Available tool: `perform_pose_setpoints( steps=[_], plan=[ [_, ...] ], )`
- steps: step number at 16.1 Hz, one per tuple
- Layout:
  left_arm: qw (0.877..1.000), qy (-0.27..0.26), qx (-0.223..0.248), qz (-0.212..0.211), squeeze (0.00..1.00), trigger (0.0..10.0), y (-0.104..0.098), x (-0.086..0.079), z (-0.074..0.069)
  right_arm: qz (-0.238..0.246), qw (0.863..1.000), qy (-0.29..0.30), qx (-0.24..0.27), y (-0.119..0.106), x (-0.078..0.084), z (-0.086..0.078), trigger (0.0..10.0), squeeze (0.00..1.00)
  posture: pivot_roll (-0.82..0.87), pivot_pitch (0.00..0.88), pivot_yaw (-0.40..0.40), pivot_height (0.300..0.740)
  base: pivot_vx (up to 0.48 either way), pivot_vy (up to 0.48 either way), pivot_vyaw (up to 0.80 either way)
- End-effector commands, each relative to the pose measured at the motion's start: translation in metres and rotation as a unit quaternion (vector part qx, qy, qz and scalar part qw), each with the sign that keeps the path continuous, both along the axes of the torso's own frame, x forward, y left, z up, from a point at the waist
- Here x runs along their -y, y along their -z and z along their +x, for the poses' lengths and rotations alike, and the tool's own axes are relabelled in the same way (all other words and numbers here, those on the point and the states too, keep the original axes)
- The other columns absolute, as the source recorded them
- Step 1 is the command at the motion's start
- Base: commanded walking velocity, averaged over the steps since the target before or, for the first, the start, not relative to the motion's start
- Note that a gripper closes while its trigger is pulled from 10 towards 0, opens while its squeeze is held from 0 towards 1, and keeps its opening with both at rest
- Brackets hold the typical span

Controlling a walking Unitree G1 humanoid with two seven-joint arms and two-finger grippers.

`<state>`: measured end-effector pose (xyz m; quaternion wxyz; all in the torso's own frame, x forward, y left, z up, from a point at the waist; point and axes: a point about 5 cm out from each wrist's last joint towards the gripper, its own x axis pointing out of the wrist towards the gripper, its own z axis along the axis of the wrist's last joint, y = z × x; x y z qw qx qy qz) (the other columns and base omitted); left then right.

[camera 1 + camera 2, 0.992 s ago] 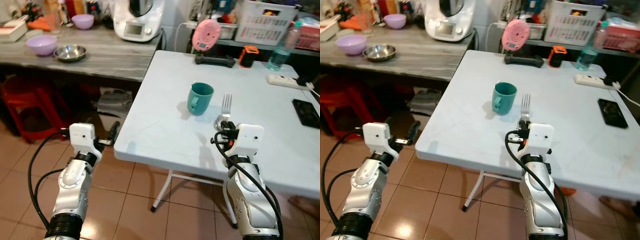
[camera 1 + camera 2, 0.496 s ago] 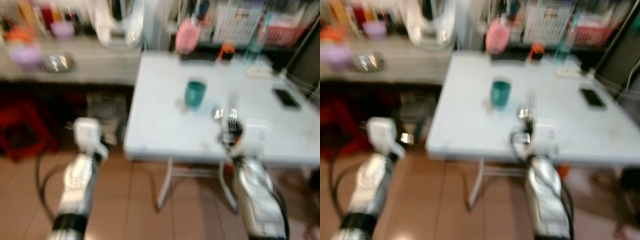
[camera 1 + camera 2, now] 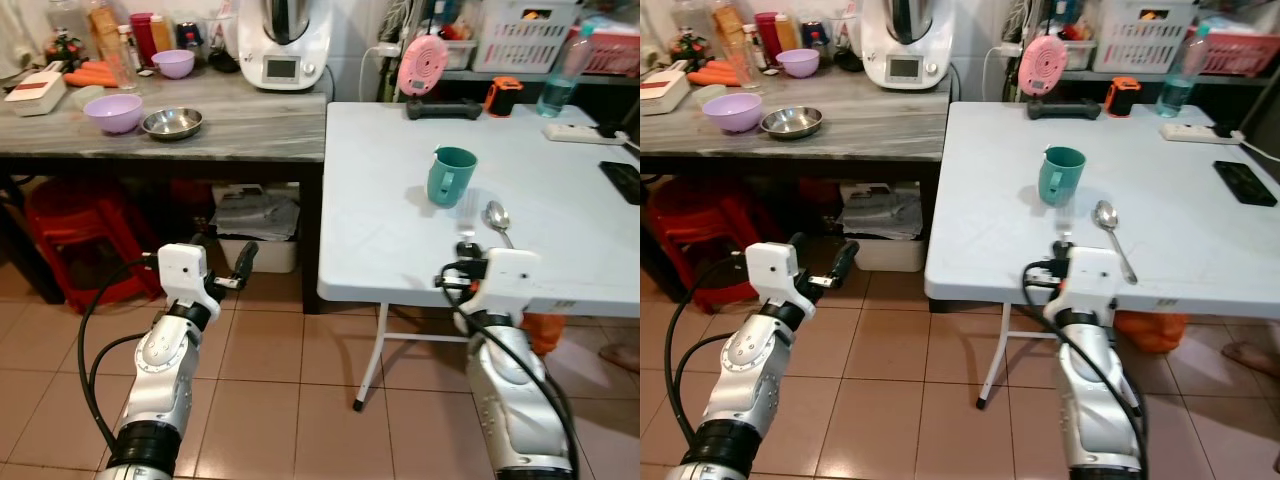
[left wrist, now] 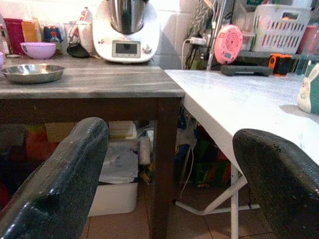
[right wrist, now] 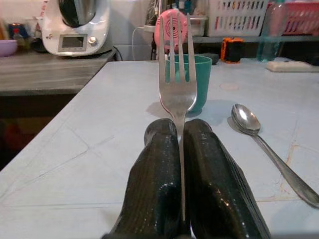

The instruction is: Setting the table

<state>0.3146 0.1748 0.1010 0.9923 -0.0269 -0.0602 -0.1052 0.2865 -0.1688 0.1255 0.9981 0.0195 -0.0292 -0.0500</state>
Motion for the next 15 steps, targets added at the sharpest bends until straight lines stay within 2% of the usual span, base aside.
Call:
perform_pose_setpoints(
  steps=[1,15],
  plan=[
    [1.0,-0.007,0.005,0.008,0.0,10.0,-0.0039,-0.0074,0.0011,0.001,1.0,-0.011,0.011,-0.0049,-0.0085,0.0025,10.0,0.0,-0.01,0.0,-0.026,0.74,0.0,0.428,0.0],
    [1.0,-0.005,0.008,0.009,0.0,10.0,-0.0067,-0.004,0.0039,-0.008,1.0,-0.019,0.016,-0.0039,-0.0115,0.0036,10.0,0.0,-0.01,0.0,-0.023,0.74,0.0,0.428,0.0]
  ],
)
